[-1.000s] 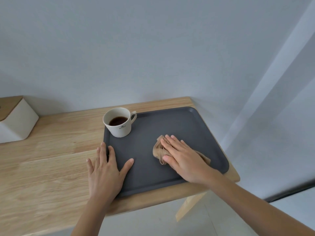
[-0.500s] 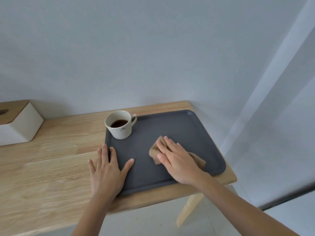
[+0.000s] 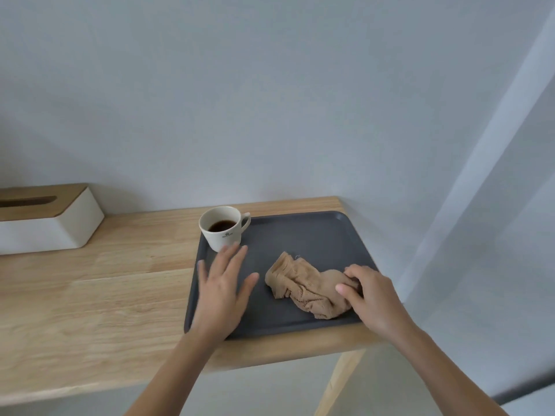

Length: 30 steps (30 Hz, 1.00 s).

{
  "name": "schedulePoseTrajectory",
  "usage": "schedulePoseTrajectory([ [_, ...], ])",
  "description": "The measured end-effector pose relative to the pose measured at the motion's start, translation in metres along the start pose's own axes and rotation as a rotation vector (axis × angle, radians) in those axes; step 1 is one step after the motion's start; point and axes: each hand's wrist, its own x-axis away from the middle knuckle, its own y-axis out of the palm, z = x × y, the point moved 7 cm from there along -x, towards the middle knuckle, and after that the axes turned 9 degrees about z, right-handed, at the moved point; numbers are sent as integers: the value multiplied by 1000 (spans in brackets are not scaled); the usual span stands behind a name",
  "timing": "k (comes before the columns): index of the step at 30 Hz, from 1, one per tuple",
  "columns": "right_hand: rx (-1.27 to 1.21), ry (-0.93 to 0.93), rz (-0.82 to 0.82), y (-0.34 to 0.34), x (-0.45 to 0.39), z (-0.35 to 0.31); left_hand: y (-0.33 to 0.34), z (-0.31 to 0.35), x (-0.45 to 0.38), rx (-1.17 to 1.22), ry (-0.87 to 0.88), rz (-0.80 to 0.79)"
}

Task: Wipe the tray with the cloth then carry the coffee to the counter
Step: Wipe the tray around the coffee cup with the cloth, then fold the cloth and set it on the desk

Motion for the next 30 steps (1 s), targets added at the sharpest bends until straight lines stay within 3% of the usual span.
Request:
schedulePoseTrajectory([
  [2, -105, -28, -48, -15, -16, -20, 6, 38, -17, 213, 70, -109],
  [6, -273, -162, -193, -45, -45, -70, 25, 92, -52, 481, 91, -540],
  [9, -341, -230, -230, -65, -64, -96, 13, 105, -72, 618, 73, -650],
  [15, -401, -283, -260, -77, -86, -126, -25, 85, -86, 649, 23, -596],
  [24, -429, -333, -170, -37, -93, -198, -90, 6, -76, 614, -128, -252],
  [30, -546, -273, -302, 15, -86, -253, -145, -54, -57, 569, -197, -429],
])
